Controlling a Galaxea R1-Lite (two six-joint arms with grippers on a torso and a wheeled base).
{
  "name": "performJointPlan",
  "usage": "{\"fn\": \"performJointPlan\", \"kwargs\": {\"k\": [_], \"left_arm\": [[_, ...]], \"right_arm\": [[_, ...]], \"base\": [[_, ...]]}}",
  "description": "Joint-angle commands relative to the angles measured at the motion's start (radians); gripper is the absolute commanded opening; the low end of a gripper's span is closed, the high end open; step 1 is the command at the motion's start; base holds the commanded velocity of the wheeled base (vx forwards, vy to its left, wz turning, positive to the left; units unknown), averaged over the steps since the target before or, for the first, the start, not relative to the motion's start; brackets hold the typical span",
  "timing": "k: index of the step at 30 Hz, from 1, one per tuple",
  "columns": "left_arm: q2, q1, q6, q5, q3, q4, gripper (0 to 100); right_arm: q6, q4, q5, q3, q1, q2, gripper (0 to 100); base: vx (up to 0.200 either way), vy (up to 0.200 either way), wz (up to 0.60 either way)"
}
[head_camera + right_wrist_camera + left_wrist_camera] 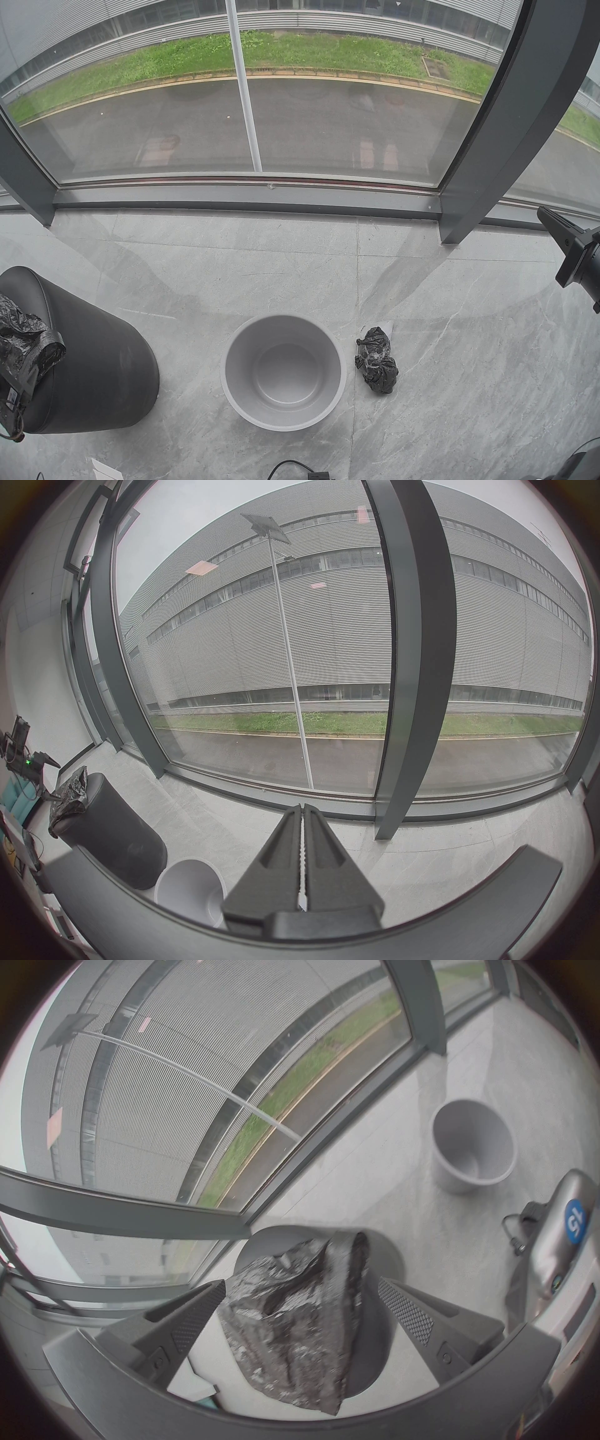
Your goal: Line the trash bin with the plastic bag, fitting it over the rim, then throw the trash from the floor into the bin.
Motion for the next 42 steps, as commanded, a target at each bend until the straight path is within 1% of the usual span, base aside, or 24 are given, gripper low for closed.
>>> {"fn": "performJointPlan", "kwargs": {"k": [1, 7, 13, 18, 22, 25, 28, 38, 42], "left_arm": [[0.059, 0.123, 0.056, 0.022, 0.018, -0.046, 100], [0.072, 0.123, 0.035, 0.014, 0.036, -0.046, 100], [0.125, 0.120, -0.037, -0.064, 0.053, -0.050, 100], [0.186, 0.123, -0.079, -0.064, 0.047, -0.063, 100], [0.241, 0.125, -0.086, -0.062, 0.054, -0.133, 100], [0.307, 0.143, -0.085, -0.062, 0.050, -0.216, 100], [0.347, 0.156, -0.085, -0.062, 0.050, -0.261, 100], [0.416, 0.186, -0.076, -0.056, 0.036, -0.280, 100], [0.444, 0.186, -0.077, -0.056, 0.033, -0.323, 100]], "right_arm": [[0.000, 0.001, 0.003, 0.001, 0.001, -0.001, 0], [0.001, 0.003, 0.005, 0.003, 0.001, 0.006, 0], [0.024, 0.001, 0.006, 0.003, 0.002, 0.022, 0], [0.053, -0.001, 0.008, 0.003, 0.002, 0.041, 0], [0.053, -0.002, 0.008, 0.004, 0.002, 0.042, 0], [0.053, -0.002, 0.008, 0.006, 0.002, 0.042, 0], [0.053, -0.002, 0.008, 0.007, 0.002, 0.042, 0], [0.053, -0.005, 0.009, 0.012, 0.002, 0.042, 0], [0.053, -0.005, 0.009, 0.012, 0.002, 0.042, 0]], "base": [[0.000, 0.000, 0.00], [0.000, 0.000, 0.00], [0.000, 0.000, 0.00], [0.000, 0.000, 0.00], [0.000, 0.000, 0.00], [0.000, 0.000, 0.00], [0.000, 0.000, 0.00], [0.000, 0.000, 0.00], [0.000, 0.000, 0.00]]}}
